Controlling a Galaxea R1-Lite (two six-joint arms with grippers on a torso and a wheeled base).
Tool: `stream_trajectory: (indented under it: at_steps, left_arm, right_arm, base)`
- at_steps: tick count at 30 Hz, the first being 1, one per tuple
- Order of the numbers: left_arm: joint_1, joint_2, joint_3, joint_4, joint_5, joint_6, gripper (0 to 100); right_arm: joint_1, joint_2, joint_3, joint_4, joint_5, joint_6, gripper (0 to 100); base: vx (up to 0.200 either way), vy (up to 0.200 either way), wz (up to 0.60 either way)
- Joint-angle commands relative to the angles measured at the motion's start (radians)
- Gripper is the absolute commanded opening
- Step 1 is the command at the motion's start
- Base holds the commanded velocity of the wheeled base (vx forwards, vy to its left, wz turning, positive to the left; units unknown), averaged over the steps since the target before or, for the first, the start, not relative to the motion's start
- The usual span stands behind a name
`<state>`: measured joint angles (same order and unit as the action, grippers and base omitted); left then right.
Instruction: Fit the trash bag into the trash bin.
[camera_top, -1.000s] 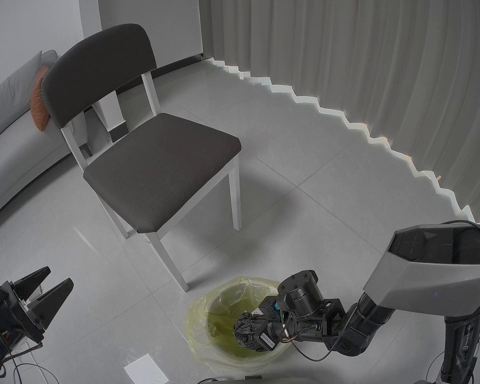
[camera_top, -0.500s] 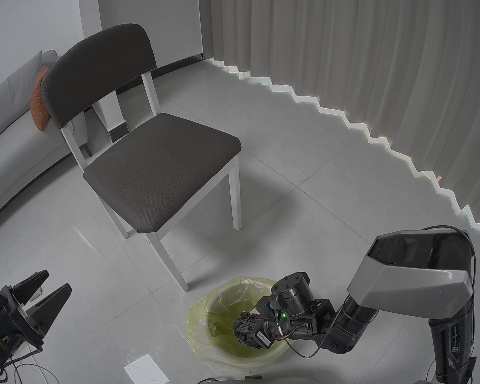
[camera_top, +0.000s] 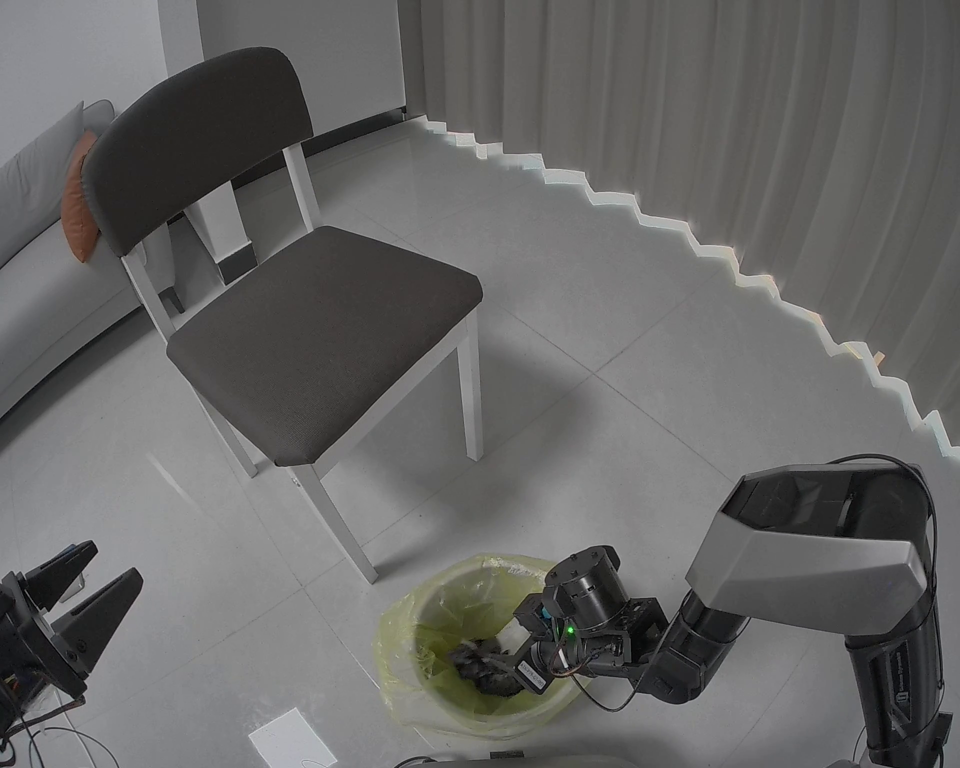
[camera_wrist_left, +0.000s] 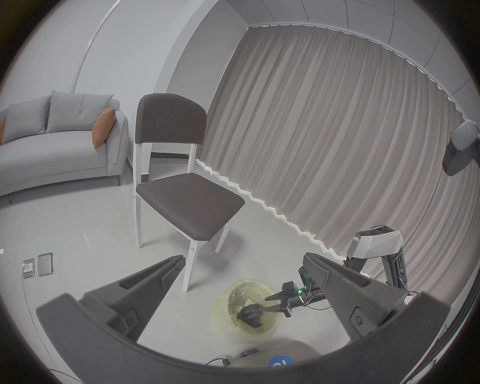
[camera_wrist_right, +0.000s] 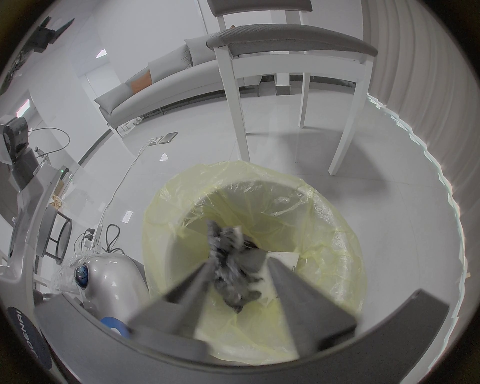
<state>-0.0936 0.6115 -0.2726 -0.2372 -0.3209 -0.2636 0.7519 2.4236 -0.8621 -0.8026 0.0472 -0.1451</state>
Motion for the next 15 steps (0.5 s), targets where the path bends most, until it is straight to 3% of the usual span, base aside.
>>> stream_trajectory:
  at_steps: [1, 15]
  left_arm:
    - [0.000, 0.002, 0.000, -0.001, 0.000, 0.000, 100]
    - [0.000, -0.001, 0.010, -0.001, 0.000, 0.000, 100]
  right_arm:
    - [0.000, 0.003, 0.000, -0.001, 0.000, -0.002, 100]
    - [0.003, 0.000, 0.006, -0.004, 0.000, -0.010, 100]
  base:
    - [0.000, 0.000, 0.00]
    - [0.000, 0.000, 0.00]
